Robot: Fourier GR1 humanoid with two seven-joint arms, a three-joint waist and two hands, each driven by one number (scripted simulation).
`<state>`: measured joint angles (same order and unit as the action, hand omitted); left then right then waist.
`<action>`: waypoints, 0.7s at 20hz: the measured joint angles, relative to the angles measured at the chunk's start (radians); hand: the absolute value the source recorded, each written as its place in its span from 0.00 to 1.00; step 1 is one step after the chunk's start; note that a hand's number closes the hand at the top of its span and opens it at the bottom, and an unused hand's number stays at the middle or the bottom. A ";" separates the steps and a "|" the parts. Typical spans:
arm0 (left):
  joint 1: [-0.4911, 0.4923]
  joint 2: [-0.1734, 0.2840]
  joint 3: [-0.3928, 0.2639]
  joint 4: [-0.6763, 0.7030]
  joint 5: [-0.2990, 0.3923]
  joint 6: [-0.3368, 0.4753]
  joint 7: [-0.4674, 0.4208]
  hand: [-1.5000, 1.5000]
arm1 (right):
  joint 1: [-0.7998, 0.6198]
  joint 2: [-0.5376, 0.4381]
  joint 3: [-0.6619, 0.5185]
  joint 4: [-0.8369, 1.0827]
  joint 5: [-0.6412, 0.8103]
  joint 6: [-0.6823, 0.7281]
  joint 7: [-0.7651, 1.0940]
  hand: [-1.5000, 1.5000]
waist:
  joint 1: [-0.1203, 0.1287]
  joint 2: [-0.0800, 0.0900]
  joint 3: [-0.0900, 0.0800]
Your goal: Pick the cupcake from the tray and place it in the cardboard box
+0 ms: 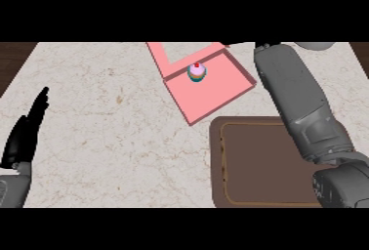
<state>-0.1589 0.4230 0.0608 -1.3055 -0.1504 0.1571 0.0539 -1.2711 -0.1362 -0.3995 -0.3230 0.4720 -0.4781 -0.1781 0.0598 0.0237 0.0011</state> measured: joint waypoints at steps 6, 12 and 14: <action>0.010 -0.009 0.012 0.011 -0.009 0.008 0.002 0.50 | 0.063 -0.081 -0.060 -0.015 -0.077 0.079 -0.085 0.00 | -0.028 -0.011 0.000; 0.051 -0.017 0.024 -0.007 -0.015 0.009 -0.001 0.50 | 0.166 -0.191 -0.074 -0.069 -0.119 0.186 -0.099 0.00 | -0.051 -0.022 -0.001; 0.068 -0.008 0.037 -0.022 -0.009 -0.001 -0.001 0.50 | 0.207 -0.220 -0.069 -0.106 -0.132 0.232 -0.100 0.00 | -0.056 -0.024 -0.001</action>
<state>-0.0909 0.4150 0.0982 -1.3278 -0.1590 0.1561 0.0524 -1.0640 -0.3566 -0.4688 -0.4287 0.3397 -0.2465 -0.2780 0.0041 -0.0006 0.0002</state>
